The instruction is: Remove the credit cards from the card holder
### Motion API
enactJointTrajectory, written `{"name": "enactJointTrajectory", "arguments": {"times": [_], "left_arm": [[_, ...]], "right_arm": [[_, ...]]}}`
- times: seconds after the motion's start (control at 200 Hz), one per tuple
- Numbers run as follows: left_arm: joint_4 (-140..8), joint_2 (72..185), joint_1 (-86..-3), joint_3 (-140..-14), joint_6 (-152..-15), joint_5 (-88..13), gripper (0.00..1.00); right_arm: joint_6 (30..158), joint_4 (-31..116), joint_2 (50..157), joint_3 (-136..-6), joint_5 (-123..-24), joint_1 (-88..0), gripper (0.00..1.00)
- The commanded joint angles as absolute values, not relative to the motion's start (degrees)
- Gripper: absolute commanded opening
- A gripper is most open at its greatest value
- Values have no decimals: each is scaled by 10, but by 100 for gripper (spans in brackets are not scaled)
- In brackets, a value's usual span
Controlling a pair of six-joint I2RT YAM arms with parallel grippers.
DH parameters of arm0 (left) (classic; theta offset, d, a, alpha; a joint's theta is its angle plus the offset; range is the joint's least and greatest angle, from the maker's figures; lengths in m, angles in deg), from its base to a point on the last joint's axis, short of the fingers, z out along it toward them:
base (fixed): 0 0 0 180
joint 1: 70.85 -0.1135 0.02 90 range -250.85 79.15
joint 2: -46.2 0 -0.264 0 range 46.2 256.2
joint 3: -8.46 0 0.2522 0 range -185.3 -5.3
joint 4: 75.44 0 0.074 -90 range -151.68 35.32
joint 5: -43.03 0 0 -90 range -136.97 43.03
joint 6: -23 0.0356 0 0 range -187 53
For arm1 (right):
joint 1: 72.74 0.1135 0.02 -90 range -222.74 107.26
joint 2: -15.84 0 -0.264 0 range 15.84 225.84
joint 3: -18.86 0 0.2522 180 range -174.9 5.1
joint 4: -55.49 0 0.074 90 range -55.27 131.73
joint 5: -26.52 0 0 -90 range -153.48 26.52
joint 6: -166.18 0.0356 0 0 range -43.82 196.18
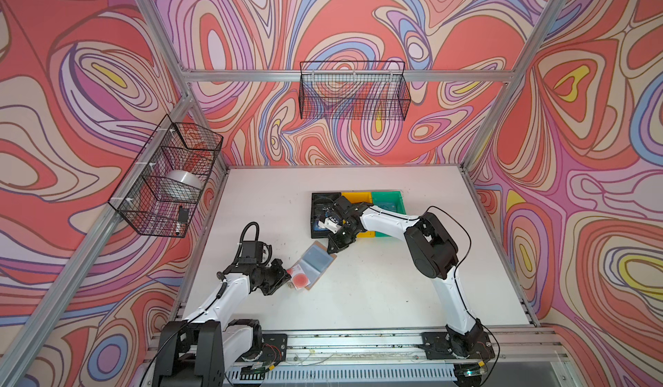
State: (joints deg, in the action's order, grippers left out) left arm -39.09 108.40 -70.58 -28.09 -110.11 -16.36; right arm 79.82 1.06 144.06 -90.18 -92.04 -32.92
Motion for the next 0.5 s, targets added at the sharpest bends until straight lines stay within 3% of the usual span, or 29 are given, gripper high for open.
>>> {"name": "enactJointTrajectory", "arguments": {"times": [0.0,0.12,0.316,0.496], "left_arm": [[-372,1054,-709,-281,-1107,-163,0],[-405,1035,-709,-286,-1129,-127,0],[-461,1037,-689,-309,-1157,-98,0],[-662,1076,-631,-295,-1206,-62,0]], "right_arm": [[783,-1,1415,-878,-840,-349,7],[774,-6,1361,-869,-841,-349,10],[773,-26,1301,-878,-857,-354,25],[788,-25,1299,-880,-975,-395,32]]}}
